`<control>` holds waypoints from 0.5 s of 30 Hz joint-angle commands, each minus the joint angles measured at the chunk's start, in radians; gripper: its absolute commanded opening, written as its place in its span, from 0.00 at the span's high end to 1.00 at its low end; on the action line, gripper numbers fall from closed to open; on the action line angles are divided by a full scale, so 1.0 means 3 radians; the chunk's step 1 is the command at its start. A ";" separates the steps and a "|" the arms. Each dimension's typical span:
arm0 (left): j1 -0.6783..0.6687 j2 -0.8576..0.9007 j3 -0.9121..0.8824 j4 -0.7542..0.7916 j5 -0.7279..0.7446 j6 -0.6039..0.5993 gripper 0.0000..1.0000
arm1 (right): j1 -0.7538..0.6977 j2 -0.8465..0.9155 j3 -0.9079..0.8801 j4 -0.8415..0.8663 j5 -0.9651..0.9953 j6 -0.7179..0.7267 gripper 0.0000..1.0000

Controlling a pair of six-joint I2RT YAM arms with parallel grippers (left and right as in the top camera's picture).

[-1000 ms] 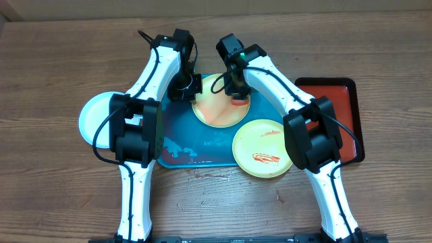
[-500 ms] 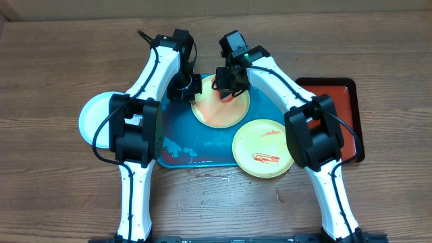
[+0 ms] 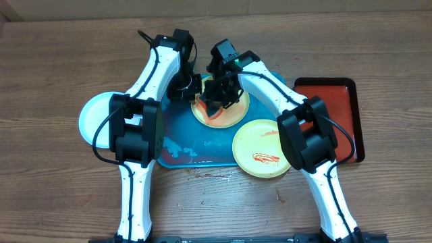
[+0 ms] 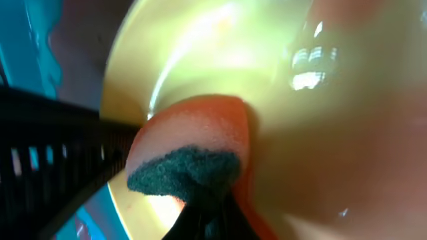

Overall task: Clean dirty plates on tray and stack at the side
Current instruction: 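Keep scrubbing the upper yellow plate while the left gripper holds its rim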

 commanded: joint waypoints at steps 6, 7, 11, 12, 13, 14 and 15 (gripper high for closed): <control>0.0034 0.0024 -0.0058 0.0038 -0.0149 -0.0010 0.96 | -0.0094 -0.0160 -0.0058 -0.0371 0.0088 -0.0113 0.96; 0.0034 0.0024 -0.0058 0.0038 -0.0150 -0.0010 0.96 | -0.0116 -0.0228 -0.0058 -0.0406 0.0155 -0.0113 0.96; 0.0034 0.0024 -0.0058 0.0039 -0.0150 0.0036 0.96 | -0.0187 -0.0525 -0.0058 -0.0526 0.0392 -0.0100 0.96; 0.0034 0.0024 -0.0058 0.0038 -0.0159 0.0080 0.96 | -0.0205 -0.0605 -0.0058 -0.0554 0.0423 -0.0100 0.96; 0.0034 0.0024 -0.0057 0.0036 -0.0169 0.0108 0.96 | -0.0220 -0.0680 -0.0058 -0.0575 0.0421 -0.0100 0.96; 0.0034 0.0024 -0.0055 0.0031 -0.0178 0.0120 0.96 | -0.0235 -0.0757 -0.0058 -0.0591 0.0418 -0.0094 0.96; 0.0034 0.0024 -0.0051 0.0022 -0.0177 0.0130 0.96 | -0.0251 -0.0847 -0.0058 -0.0607 0.0420 -0.0089 0.96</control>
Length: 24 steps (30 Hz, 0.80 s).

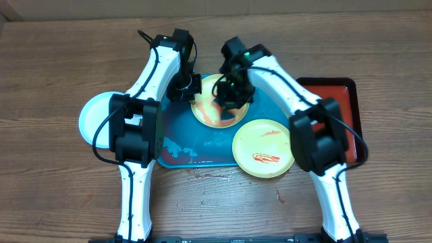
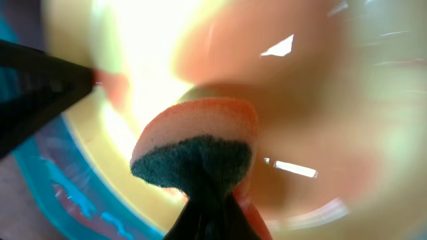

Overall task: Clean dirty plates on tray and stack at the side
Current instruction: 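Keep scrubbing the upper yellow plate while the left gripper holds its rim, then lift the yellow plate with the left gripper and carry it left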

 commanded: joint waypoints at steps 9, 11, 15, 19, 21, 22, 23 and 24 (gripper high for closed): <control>0.0034 -0.0231 -0.0010 -0.0010 -0.0233 0.0125 0.96 | -0.0254 -0.1270 0.0025 -0.0042 0.0140 -0.0011 0.96; 0.0034 -0.0387 -0.0010 -0.0011 -0.0379 0.0126 0.96 | -0.0326 -0.1415 0.0025 -0.0042 0.0140 -0.0011 0.96; 0.0004 -0.0707 -0.0010 -0.0006 -0.0757 0.0123 0.96 | -0.0487 -0.1642 0.0025 -0.0041 0.0135 -0.0009 0.96; -0.0027 -0.0977 -0.0010 0.0024 -0.1015 0.0123 0.96 | -0.0636 -0.1843 0.0025 -0.0036 0.0136 -0.0009 0.96; -0.0048 -0.1085 -0.0010 0.0023 -0.1165 0.0123 0.96 | -0.0721 -0.1938 0.0025 -0.0028 0.0137 -0.0009 0.96; -0.0057 -0.1125 -0.0010 0.0023 -0.1231 0.0122 0.96 | -0.0753 -0.1967 0.0025 -0.0025 0.0139 -0.0009 0.96; -0.0074 -0.1170 -0.0010 0.0022 -0.1300 0.0122 0.96 | -0.0796 -0.2000 0.0025 -0.0023 0.0139 -0.0010 0.96; -0.0085 -0.1198 -0.0010 0.0022 -0.1347 0.0123 0.96 | -0.0830 -0.2021 0.0025 -0.0023 0.0139 -0.0010 0.96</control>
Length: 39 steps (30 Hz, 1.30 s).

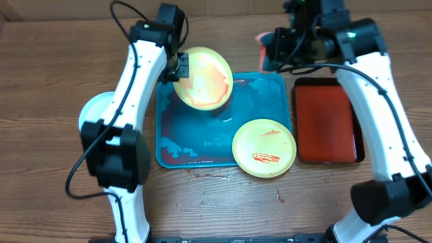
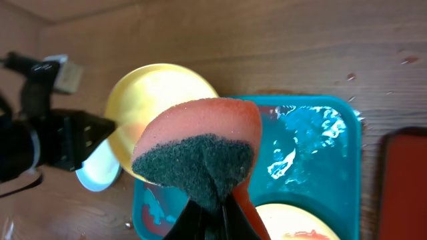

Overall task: Clean dirty plates on tray and stack at the side
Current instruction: 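Lift the yellow plate with the left gripper and carry it left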

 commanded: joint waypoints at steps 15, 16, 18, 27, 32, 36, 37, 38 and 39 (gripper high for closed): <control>-0.0818 -0.0343 0.0027 -0.0170 -0.2291 -0.0165 0.96 | -0.0490 -0.0262 0.0029 -0.0062 0.0074 -0.0011 0.96; -0.0871 -0.0343 0.0027 -0.0172 -0.2405 -0.0175 0.96 | -0.0488 -0.0262 0.0029 -0.0079 0.0089 -0.0011 0.96; -0.0965 -0.0343 0.0027 -0.0170 -0.2591 -0.0178 0.96 | -0.0490 -0.0262 0.0029 -0.0112 0.0093 -0.0013 0.96; -0.1333 -0.0343 0.0027 -0.0202 -0.3582 -0.0351 0.96 | -0.0488 -0.0262 0.0029 -0.0211 0.0178 -0.0010 0.96; -0.1507 -0.0343 0.0027 -0.0237 -0.4022 -0.0451 0.96 | -0.0488 -0.0262 0.0029 -0.0278 0.0179 -0.0010 0.96; -0.1556 -0.0343 0.0027 -0.0239 -0.4142 -0.0450 0.96 | -0.0488 -0.0262 0.0029 -0.0301 0.0198 -0.0010 0.96; -0.1556 -0.0343 0.0027 -0.0243 -0.4144 -0.0450 0.96 | -0.0488 -0.0262 0.0029 -0.0308 0.0209 -0.0010 0.96; -0.1555 -0.0345 0.0027 -0.0245 -0.4149 -0.0450 0.96 | -0.0488 -0.0262 0.0029 -0.0312 0.0214 -0.0011 0.96; -0.1556 -0.0345 0.0027 -0.0247 -0.4153 -0.0450 0.96 | -0.0488 -0.0262 0.0029 -0.0317 0.0214 -0.0011 0.96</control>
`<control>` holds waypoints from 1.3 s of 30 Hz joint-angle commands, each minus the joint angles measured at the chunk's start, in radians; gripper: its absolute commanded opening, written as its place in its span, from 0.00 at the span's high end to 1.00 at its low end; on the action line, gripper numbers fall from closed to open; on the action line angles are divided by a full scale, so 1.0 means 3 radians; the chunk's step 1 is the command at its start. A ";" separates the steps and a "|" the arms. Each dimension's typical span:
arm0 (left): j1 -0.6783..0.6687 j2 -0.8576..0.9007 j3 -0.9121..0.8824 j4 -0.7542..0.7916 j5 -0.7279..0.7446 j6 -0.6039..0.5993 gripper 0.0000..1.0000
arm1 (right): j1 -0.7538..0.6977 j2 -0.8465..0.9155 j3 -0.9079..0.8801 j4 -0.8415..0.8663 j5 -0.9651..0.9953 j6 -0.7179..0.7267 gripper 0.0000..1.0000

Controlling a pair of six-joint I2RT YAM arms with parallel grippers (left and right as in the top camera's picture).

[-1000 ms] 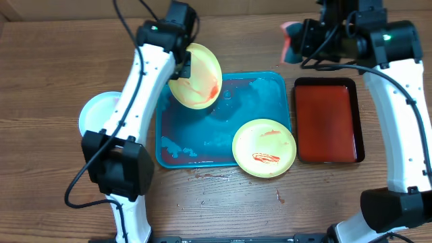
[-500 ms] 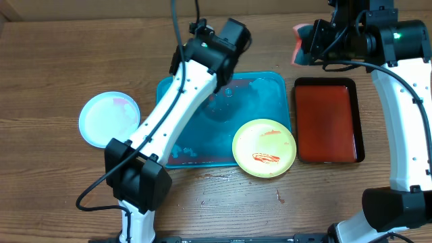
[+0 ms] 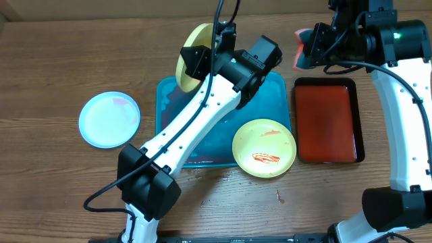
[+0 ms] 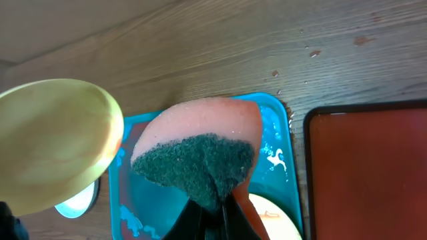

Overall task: Clean dirty plates on tray and stack at the side
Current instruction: 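Lift the yellow plate with the left gripper and carry it left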

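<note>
My left gripper (image 3: 200, 62) is shut on the rim of a yellow plate (image 3: 191, 42), which it holds tilted on edge above the back edge of the blue tray (image 3: 177, 108). The same plate (image 4: 53, 143) fills the left of the right wrist view. My right gripper (image 3: 312, 46) hangs high behind the tray's right corner, shut on an orange sponge (image 4: 200, 143) with its green scouring side (image 4: 193, 163) facing the camera. A second yellow plate (image 3: 264, 148) with red smears lies on the tray's front right corner. A pale blue-white plate (image 3: 109, 120) lies on the table to the left.
A dark red tray (image 3: 325, 121) lies right of the blue tray, under my right arm. My left arm (image 3: 196, 121) stretches diagonally over the blue tray. Water and red smears cover the blue tray's floor.
The left arm has swung across the tray, and its yellow plate now stands tilted on edge instead of face up. The right gripper with the sponge sits slightly further right.
At first the sponge in my right gripper was pressed on the yellow plate, which the left gripper held over the tray. Half a second later it was still on it. Then the sponge was away at the back right, and the plate was raised. Now the plate is tilted.
</note>
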 commanded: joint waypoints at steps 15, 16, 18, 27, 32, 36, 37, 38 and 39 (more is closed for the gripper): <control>0.0153 -0.0135 0.0027 -0.0076 0.0769 -0.0192 0.96 | -0.0017 -0.0084 0.0029 -0.0020 0.0038 -0.0011 0.96; 0.0205 -0.0135 0.0027 -0.0088 0.0946 -0.0187 0.96 | -0.0017 -0.0084 0.0029 -0.0020 0.0038 -0.0011 0.96; 0.0348 -0.0145 0.0027 -0.0103 0.1345 -0.0167 0.96 | -0.0017 -0.0084 0.0029 -0.0020 0.0038 -0.0013 0.96; 0.1330 -0.0595 0.0027 0.0093 0.3450 0.0217 0.96 | -0.0017 -0.0084 0.0029 -0.0020 0.0037 -0.0011 0.96; 0.2076 -0.0908 0.0027 0.0191 0.4527 0.0357 0.96 | -0.0017 -0.0084 0.0029 -0.0020 0.0037 -0.0011 0.96; 0.2640 -0.0954 0.0024 -0.0038 0.4702 0.0359 0.96 | -0.0017 -0.0084 0.0029 -0.0022 0.0037 -0.0011 0.96; 0.2776 -0.0952 0.0006 -0.0093 0.4719 0.0359 0.96 | -0.0017 -0.0084 0.0029 -0.0022 0.0037 -0.0011 0.96; 0.2912 -0.0954 -0.0027 -0.0136 0.4721 0.0359 0.96 | -0.0017 -0.0084 0.0029 -0.0022 0.0037 -0.0011 0.96; 0.3025 -0.0954 -0.0053 -0.0168 0.4723 0.0359 0.95 | -0.0017 -0.0084 0.0029 -0.0022 0.0037 -0.0011 0.96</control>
